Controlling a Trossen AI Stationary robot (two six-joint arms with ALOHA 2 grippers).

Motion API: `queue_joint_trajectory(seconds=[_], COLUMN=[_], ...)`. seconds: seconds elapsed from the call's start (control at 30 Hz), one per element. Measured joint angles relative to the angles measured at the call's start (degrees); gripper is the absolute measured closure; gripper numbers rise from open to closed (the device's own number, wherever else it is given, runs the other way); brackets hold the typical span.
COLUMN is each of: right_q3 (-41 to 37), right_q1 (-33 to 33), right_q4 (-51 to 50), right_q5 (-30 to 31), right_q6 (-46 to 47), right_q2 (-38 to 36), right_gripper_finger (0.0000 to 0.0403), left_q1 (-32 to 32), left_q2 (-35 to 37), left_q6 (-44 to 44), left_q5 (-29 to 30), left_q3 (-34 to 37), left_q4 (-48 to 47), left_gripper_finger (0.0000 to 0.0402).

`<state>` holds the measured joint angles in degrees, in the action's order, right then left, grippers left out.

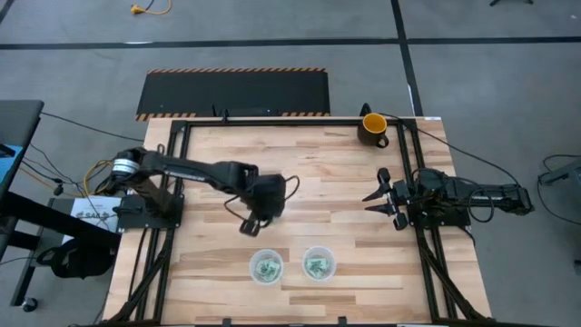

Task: Pick and place Stevia / Truvia into bins
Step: Put the white stevia pack into the left transparent basket

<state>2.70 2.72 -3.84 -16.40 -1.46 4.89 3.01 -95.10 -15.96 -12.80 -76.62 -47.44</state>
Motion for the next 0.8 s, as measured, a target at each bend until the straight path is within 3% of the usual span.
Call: queue_joint_trajectory(seconds=[0.2,0.4,0.8], right_q3=[0.0,0.0,0.0], right_q1=[0.0,-0.02,0.0], right_q4=[0.01,0.01,0.0], right_q5=[-0.01,-0.01,-0.01], right_q6=[-0.01,0.01,0.01], right_q2=[0.0,0.0,0.0], right_gripper_finger=[0.029,0.029,0.029], left_q1=[6.35,11.62,15.38], left_q2=[1.8,1.1,1.19], left_q6=[-1.86,-1.4,2.11], left_q5=[-4.42,-4.98,-4.96], left_q3=[-0.04,-0.07,-0.09], left_q4=[1.34,1.86,5.2], left_gripper_finger=[0.0397,0.0397,0.0388])
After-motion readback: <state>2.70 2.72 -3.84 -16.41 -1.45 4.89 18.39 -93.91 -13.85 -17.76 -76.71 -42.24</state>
